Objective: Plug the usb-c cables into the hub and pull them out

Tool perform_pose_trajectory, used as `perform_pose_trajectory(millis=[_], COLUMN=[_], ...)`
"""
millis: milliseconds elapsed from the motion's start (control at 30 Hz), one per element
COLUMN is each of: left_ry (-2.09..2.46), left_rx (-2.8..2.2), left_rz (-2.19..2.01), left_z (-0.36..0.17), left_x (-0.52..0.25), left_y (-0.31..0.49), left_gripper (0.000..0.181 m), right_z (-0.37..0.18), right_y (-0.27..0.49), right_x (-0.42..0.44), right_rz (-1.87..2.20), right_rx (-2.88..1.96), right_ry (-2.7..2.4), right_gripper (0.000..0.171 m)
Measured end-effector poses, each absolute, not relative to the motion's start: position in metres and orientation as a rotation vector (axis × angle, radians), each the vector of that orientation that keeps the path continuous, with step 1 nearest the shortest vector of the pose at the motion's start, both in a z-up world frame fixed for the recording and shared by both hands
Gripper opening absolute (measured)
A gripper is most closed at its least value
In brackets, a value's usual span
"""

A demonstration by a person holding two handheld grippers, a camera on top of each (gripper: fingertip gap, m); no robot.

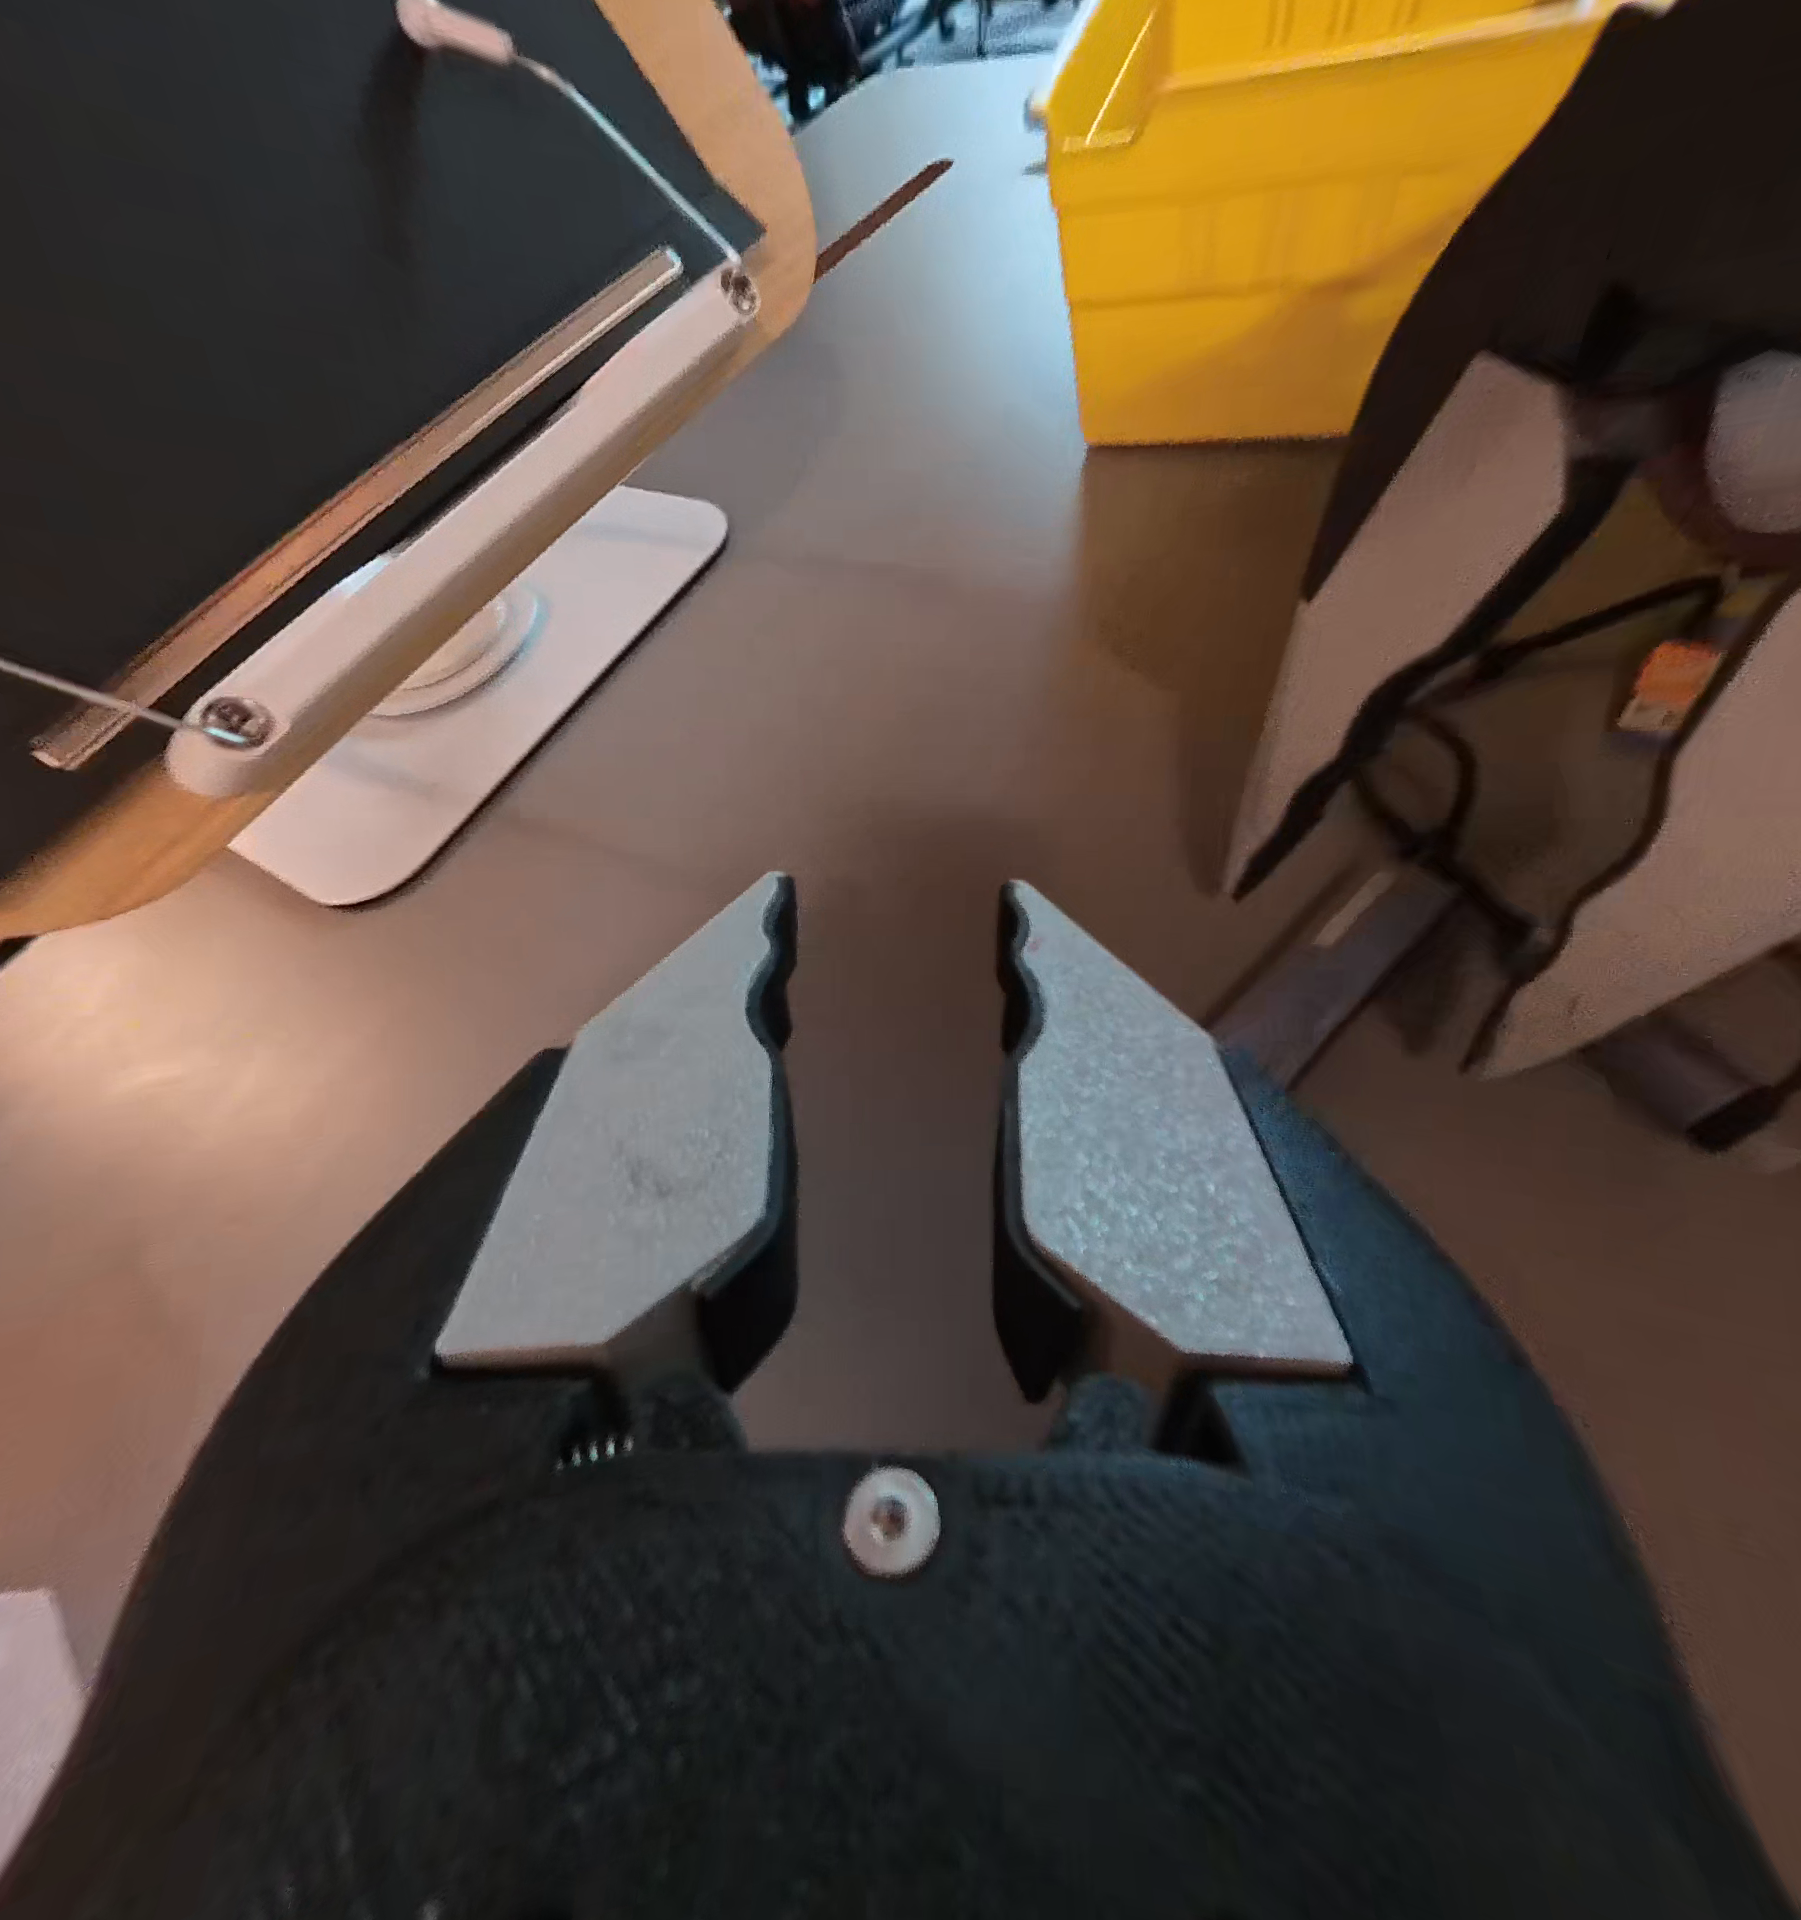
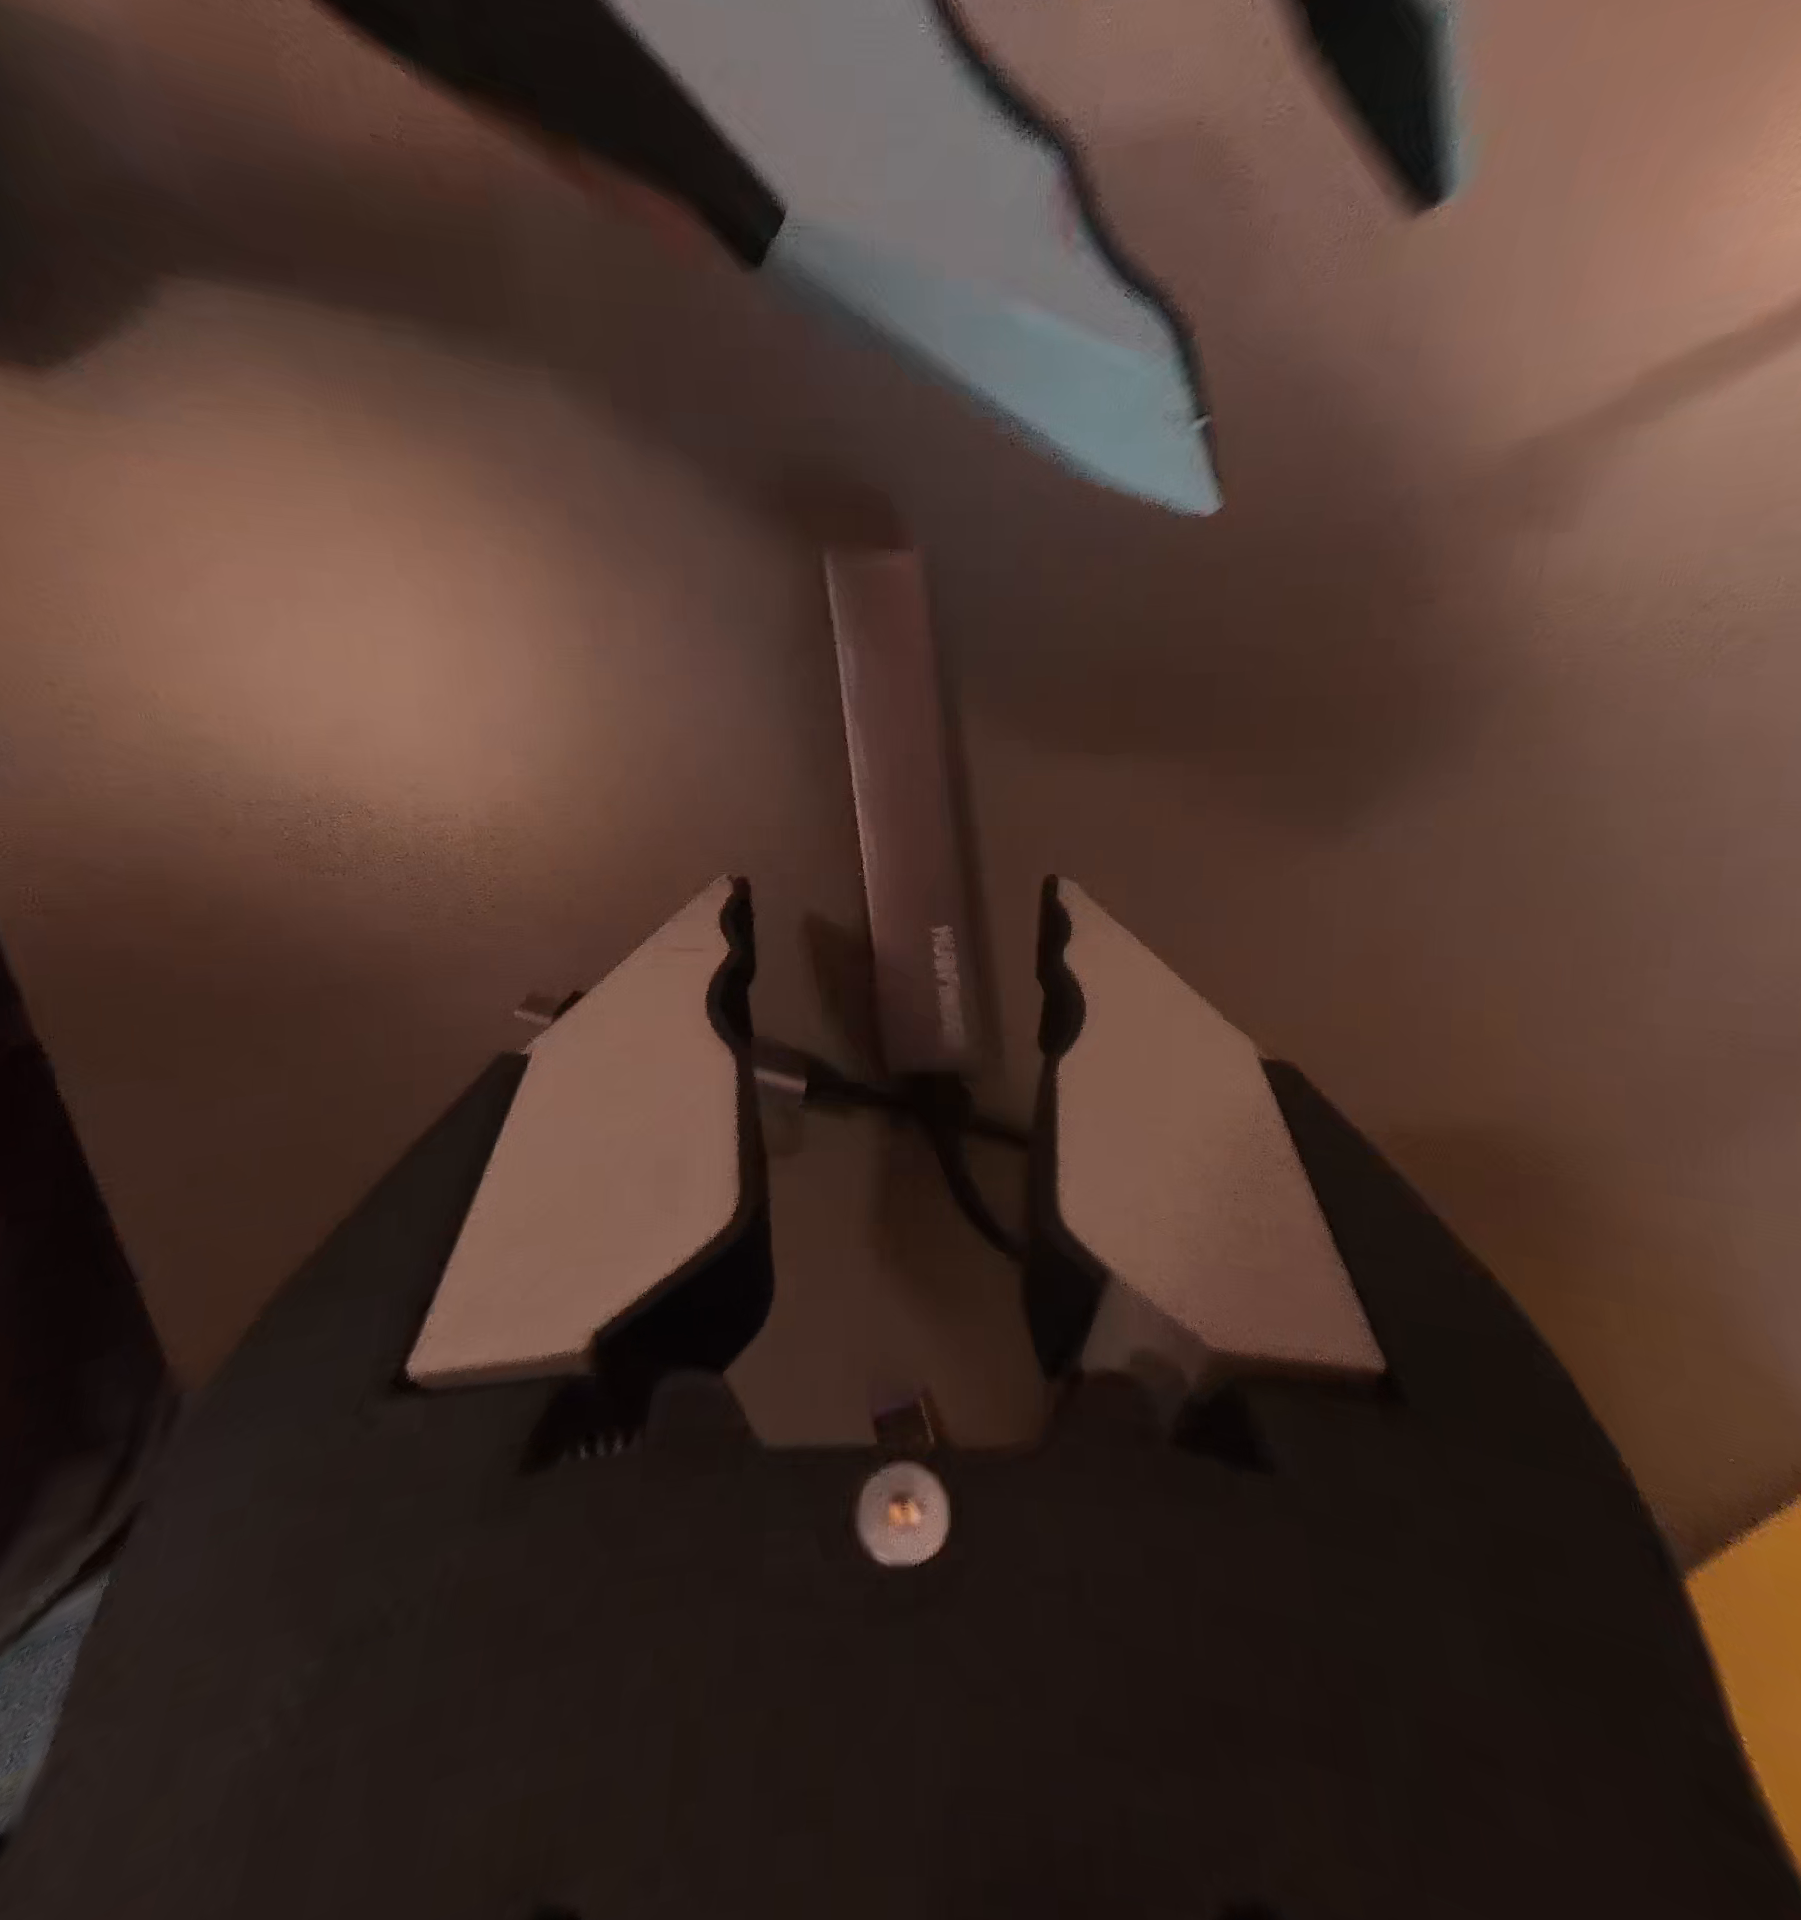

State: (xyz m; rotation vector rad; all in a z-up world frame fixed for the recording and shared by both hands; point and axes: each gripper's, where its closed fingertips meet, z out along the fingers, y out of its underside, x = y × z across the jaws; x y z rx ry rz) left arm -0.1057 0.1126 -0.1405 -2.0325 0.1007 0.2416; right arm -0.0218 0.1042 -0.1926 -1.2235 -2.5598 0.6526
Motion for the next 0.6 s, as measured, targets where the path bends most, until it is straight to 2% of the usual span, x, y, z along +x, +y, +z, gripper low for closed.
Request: perform_pose_trajectory(millis=[33,67,100,200,300,500,600], left_ry=[0.113,0.129,0.164,0.331,0.478,0.774,0.807], left_rx=[-2.044,-2.055,-2.064,-2.029,-2.032,-1.912,-1.771], left_rz=[0.274,0.294,0.3,0.255,0.205,0.201,0.142], left_z=[-0.143,-0.146,-0.149,-0.149,-0.152,-0.149,-0.13], left_x=[-0.11,-0.112,-0.113,-0.101,-0.087,-0.042,-0.014], left_y=[0.109,0.106,0.102,0.091,0.078,0.068,0.072], left_gripper=[0.038,0.041,0.043,0.047,0.049,0.043,0.037], right_z=[-0.202,-0.207,-0.205,-0.202,-0.186,-0.131,-0.122], right_y=[0.103,0.104,0.102,0.1,0.095,0.084,0.079], right_x=[-0.022,-0.023,-0.028,-0.028,-0.021,0.01,0.015], right_rz=[0.618,0.595,0.634,0.713,0.962,1.361,1.41], right_rx=[-1.209,-1.193,-1.167,-1.112,-1.029,-0.665,-0.598], right_ry=[-2.603,-2.616,-2.593,-2.605,-2.594,-2.52,-2.507], right_gripper=[0.046,0.039,0.021,0.02,0.02,0.02,0.02])
